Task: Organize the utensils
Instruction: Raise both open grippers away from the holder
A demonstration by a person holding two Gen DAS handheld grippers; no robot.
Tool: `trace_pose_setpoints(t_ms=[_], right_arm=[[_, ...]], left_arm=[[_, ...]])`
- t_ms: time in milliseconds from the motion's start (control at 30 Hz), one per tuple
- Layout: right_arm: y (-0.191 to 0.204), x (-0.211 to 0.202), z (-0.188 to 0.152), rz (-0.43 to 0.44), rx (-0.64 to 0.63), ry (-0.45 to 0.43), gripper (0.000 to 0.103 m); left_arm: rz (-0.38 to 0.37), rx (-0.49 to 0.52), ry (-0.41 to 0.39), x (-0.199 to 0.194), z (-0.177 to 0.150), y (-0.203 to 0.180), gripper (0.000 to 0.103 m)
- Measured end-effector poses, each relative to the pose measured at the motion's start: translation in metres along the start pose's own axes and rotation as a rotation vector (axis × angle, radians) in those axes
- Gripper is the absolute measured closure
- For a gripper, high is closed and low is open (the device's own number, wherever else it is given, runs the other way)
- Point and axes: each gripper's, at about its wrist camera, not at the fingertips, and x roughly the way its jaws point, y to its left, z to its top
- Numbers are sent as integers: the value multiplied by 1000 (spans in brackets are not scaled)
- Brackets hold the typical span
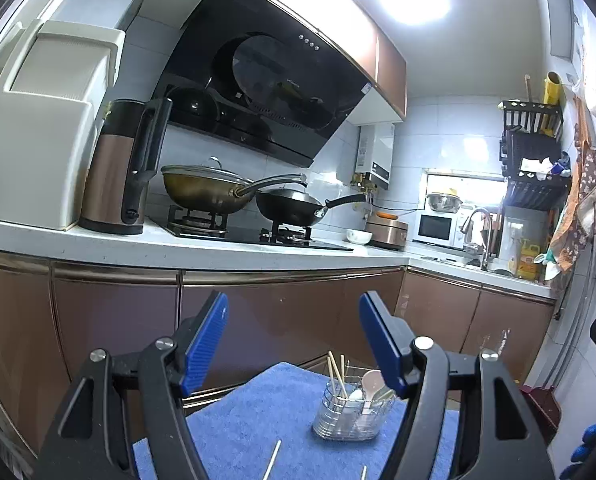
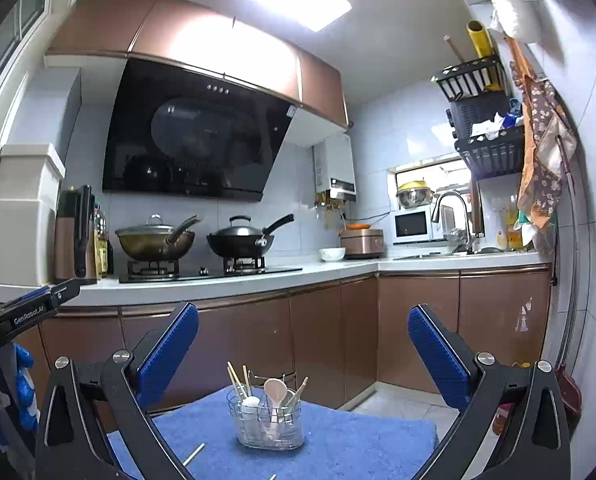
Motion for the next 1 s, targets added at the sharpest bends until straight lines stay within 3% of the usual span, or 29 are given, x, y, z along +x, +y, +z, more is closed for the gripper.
trace_pose_setpoints(t_ms=[367, 767, 1000], right_arm=[[-1, -20, -1, 30, 60, -26, 0], [-5, -10, -14, 21, 123, 95, 0], [-12, -4, -21, 11, 153, 120, 0]], left_arm=[[-5, 21, 15, -19, 0, 15, 37], [78, -34, 59, -21, -7, 46, 37], [97, -65, 103, -9, -17, 59, 37]])
